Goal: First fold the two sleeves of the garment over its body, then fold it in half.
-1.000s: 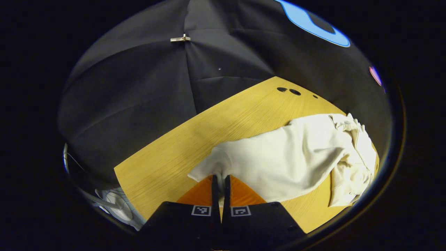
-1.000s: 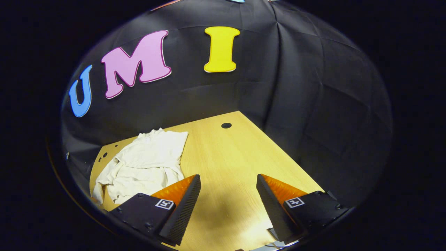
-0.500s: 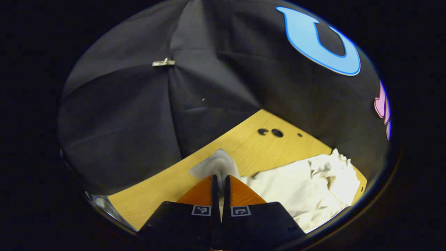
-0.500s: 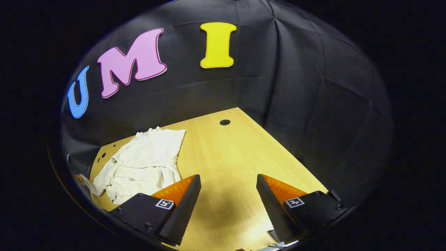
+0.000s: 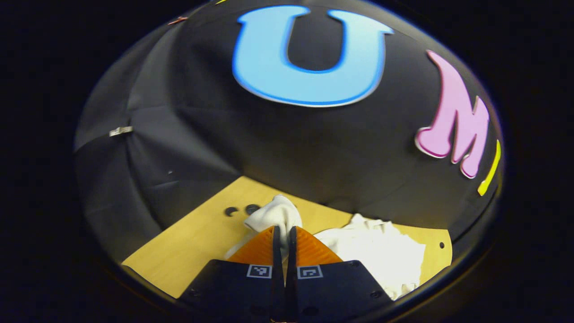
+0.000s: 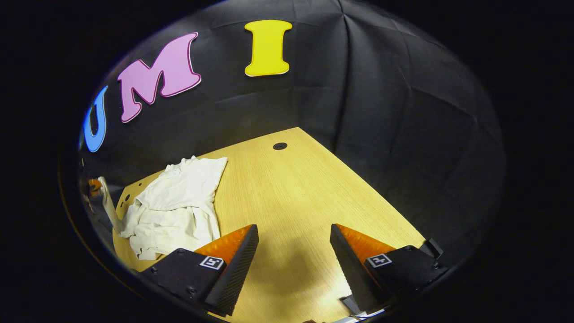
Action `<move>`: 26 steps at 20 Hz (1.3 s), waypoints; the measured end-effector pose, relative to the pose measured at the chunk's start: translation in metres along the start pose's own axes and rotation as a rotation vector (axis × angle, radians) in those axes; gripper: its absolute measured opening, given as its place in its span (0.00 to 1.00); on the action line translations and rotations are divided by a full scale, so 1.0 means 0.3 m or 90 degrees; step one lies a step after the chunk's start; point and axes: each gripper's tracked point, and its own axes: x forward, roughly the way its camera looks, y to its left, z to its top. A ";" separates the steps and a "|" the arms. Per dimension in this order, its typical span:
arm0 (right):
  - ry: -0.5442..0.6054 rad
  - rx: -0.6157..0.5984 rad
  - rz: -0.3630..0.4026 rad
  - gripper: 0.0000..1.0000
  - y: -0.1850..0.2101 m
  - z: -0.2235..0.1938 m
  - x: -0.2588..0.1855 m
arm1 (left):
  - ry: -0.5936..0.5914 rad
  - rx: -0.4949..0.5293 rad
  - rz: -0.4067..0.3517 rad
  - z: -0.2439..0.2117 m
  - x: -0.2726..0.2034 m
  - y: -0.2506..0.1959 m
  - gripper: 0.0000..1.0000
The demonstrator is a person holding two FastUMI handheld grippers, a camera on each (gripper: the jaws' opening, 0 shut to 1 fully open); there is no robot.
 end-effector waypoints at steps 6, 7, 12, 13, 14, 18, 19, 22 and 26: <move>0.006 0.004 0.017 0.98 0.022 0.006 0.056 | -0.014 0.044 -0.173 -0.058 0.060 -0.590 0.06; 0.005 0.004 0.017 0.98 0.022 0.008 0.059 | -0.010 0.055 -0.200 -0.085 0.060 -0.683 0.06; 0.016 -0.004 0.024 0.98 0.022 -0.005 0.082 | 0.041 0.109 -0.285 -0.312 0.067 -1.022 0.06; 0.017 -0.004 0.025 0.98 0.024 -0.008 0.084 | 0.053 0.117 -0.295 -0.358 0.065 -1.072 0.06; 0.019 -0.003 0.025 0.98 0.027 -0.012 0.087 | 0.069 0.124 -0.302 -0.402 0.068 -1.112 0.07; 0.024 0.000 0.035 0.98 0.048 -0.026 0.092 | 0.114 0.110 -0.385 -0.508 -0.014 -1.264 0.26; 0.025 0.001 0.039 0.98 0.065 -0.033 0.093 | 0.113 0.123 -0.396 -0.515 -0.032 -1.278 0.45; 0.030 0.000 0.059 0.98 0.136 -0.043 0.106 | 0.092 0.186 -0.386 -0.524 -0.088 -1.192 0.87; 0.047 -0.004 0.103 0.98 0.272 -0.082 0.121 | 0.080 0.217 -0.321 -0.536 -0.165 -0.919 0.99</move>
